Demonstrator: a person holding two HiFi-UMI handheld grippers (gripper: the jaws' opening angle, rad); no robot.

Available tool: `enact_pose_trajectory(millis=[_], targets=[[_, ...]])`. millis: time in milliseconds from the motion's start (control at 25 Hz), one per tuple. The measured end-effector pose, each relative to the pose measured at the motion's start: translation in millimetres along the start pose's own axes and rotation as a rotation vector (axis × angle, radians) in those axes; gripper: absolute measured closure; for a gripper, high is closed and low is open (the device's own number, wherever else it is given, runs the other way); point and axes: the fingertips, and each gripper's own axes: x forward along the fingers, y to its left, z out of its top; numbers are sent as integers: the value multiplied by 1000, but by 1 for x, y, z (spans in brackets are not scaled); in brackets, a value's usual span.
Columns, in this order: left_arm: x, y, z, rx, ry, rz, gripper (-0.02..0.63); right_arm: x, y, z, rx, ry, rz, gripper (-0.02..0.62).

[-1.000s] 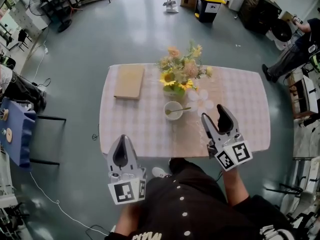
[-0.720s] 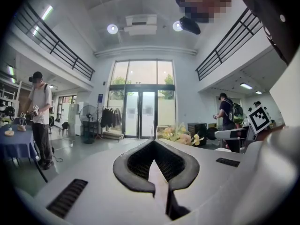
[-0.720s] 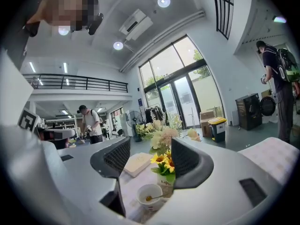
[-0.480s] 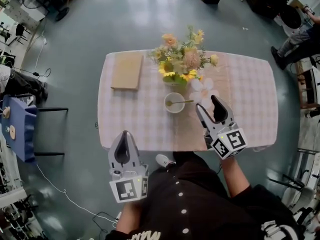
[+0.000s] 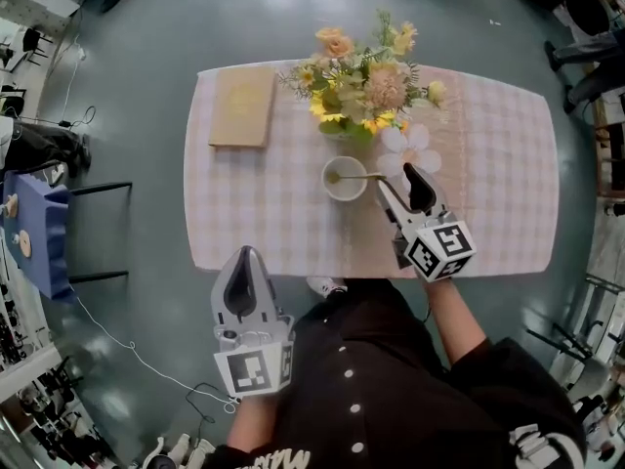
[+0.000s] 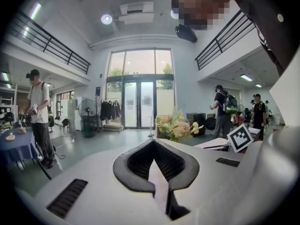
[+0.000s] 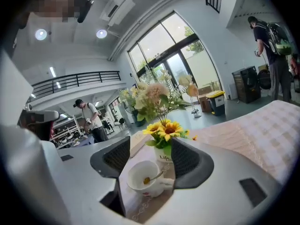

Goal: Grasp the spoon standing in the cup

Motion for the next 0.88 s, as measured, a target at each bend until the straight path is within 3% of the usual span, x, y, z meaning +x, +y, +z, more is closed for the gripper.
enact_pose_trajectory(millis=[440, 680, 880], targets=[[11, -6, -18, 24, 61, -11, 589, 31, -19, -73, 97, 156, -5, 342], [13, -7, -27, 39, 87, -8, 589, 40, -16, -93, 141, 198, 21, 373], [15, -9, -32, 2, 107, 1, 589, 43, -15, -97, 155, 208, 28, 411]])
